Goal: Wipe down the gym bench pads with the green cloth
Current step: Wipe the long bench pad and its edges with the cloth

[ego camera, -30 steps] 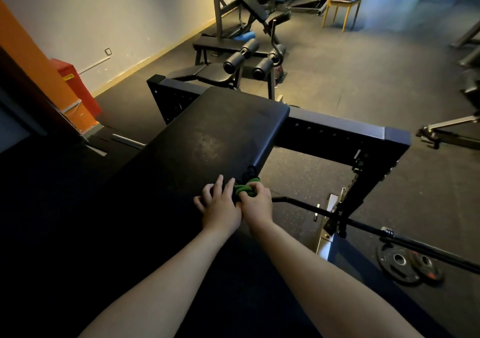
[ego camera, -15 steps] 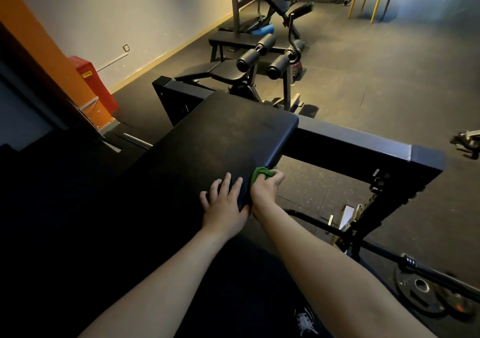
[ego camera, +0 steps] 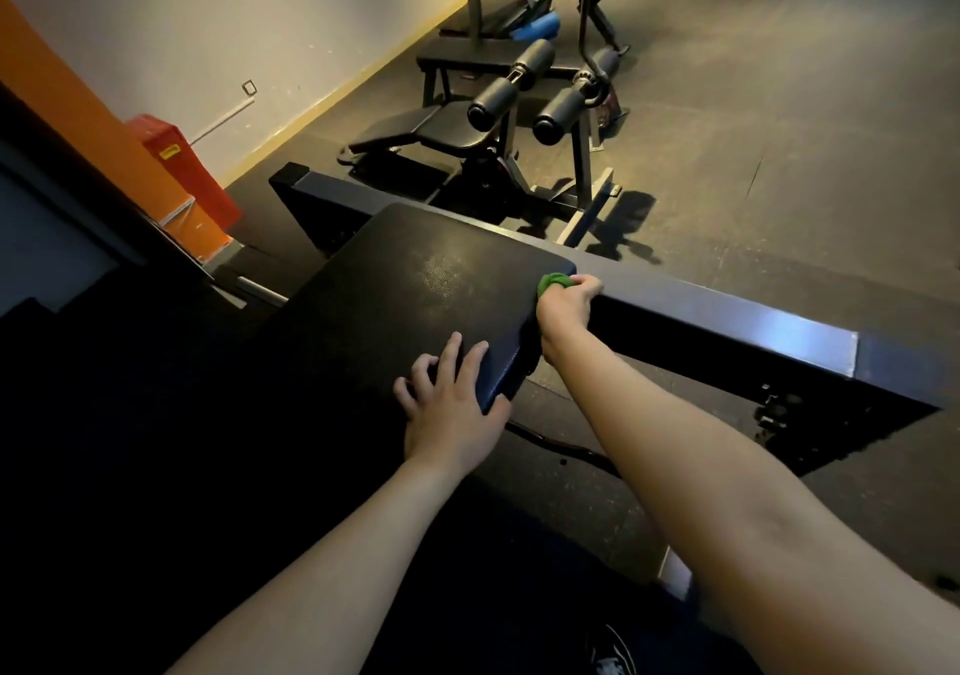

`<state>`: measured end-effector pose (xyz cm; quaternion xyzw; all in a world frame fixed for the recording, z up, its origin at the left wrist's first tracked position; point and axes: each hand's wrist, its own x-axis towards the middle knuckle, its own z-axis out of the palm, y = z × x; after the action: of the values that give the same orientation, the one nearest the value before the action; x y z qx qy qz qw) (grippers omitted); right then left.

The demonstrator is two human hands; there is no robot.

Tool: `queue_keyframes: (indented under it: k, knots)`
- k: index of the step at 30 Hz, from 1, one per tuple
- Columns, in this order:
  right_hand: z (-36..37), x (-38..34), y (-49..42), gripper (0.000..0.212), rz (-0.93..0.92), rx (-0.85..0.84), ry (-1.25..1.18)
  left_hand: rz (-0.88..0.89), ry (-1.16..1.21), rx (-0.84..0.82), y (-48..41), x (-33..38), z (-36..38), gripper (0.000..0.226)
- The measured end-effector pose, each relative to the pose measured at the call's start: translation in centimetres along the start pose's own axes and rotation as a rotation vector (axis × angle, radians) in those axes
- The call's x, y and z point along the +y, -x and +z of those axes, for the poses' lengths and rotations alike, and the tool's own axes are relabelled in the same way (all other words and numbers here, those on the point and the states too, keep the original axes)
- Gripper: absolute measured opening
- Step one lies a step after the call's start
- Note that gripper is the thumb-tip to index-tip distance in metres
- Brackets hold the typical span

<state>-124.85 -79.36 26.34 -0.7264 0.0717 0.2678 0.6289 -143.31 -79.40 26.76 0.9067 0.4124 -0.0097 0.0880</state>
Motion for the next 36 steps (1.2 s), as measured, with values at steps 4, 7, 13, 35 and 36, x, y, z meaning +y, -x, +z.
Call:
queue_keyframes:
  k: [4,7,13,35,36]
  knots:
    - [0.5,-0.3,-1.3,0.030,-0.072,-0.003,0.060,0.014,-0.041,0.072,-0.3,-0.1,0.7,0.068]
    - [0.2,1.9,-0.3,0.028,-0.181,-0.050,0.098,0.003,-0.062,0.081,-0.3,-0.1,1.0,0.068]
    - [-1.4,4.9,2.3,0.040,-0.126,-0.149,0.035,0.001,-0.048,0.066,-0.3,0.1,0.7,0.067]
    - [-1.0,7.2,3.5,0.017,-0.615,-0.245,0.368,0.016,-0.090,0.123,-0.5,0.0,1.1,0.069]
    - [-1.2,7.2,3.4,0.017,-0.613,-0.270,0.362,0.016,-0.080,0.120,-0.4,0.1,1.0,0.068]
